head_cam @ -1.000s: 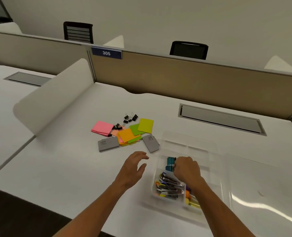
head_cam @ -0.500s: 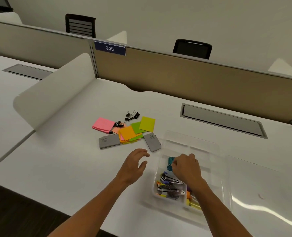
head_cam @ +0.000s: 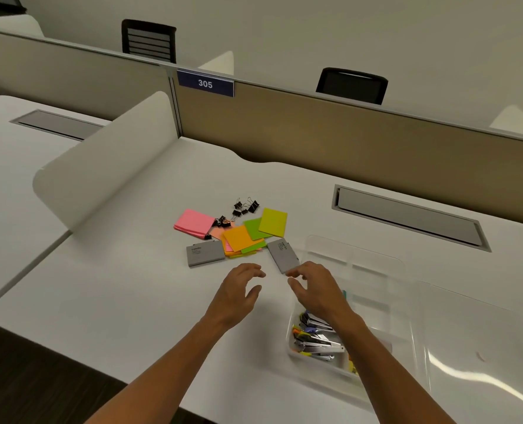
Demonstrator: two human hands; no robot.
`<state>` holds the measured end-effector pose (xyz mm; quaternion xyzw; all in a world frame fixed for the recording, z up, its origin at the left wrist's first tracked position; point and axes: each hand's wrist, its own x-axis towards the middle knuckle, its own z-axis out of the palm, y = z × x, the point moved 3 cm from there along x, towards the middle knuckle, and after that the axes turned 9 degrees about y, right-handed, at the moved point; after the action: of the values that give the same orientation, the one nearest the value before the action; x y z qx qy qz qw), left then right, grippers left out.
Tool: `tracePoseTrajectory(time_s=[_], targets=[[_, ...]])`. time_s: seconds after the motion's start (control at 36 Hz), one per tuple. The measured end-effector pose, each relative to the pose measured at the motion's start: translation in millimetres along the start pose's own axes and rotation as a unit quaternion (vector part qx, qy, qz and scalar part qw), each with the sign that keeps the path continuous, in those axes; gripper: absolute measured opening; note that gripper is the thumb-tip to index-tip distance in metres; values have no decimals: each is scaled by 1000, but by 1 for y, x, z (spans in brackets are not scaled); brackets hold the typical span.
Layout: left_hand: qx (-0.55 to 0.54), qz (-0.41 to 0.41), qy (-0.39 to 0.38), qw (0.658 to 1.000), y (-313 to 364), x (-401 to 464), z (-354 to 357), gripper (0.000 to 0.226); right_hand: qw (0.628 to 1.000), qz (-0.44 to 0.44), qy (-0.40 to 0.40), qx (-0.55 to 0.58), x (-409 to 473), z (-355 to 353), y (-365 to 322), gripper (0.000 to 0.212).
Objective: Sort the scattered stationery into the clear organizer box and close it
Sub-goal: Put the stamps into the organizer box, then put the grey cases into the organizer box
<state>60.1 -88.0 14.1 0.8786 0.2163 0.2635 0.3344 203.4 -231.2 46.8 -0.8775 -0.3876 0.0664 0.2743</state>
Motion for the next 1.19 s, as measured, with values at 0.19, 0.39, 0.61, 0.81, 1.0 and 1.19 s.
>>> tracePoseTrajectory(time_s=[0.19, 0.39, 0.61, 0.81, 1.0, 1.19], targets=[[-3, -10, 11, 1000, -18, 2, -16, 30, 999, -16, -32, 17, 7, 16, -22, 26], [3, -32, 12, 999, -43, 7, -31, 32, 998, -19, -51, 15, 17, 32, -40, 27], [8, -59, 12, 998, -81, 19, -46, 35, 998, -14, -65, -2, 34, 51, -52, 32], [36, -94, -23, 995, -115, 32, -54, 46, 996, 71, -61, -6, 49, 72, -49, 51], [62, -124, -34, 990, -139, 48, -55, 61, 981, 160, -80, -79, 62, 94, -41, 70], [107, -116, -76, 984, -152, 53, -43, 67, 965, 160, -104, -177, 72, 104, -28, 84]])
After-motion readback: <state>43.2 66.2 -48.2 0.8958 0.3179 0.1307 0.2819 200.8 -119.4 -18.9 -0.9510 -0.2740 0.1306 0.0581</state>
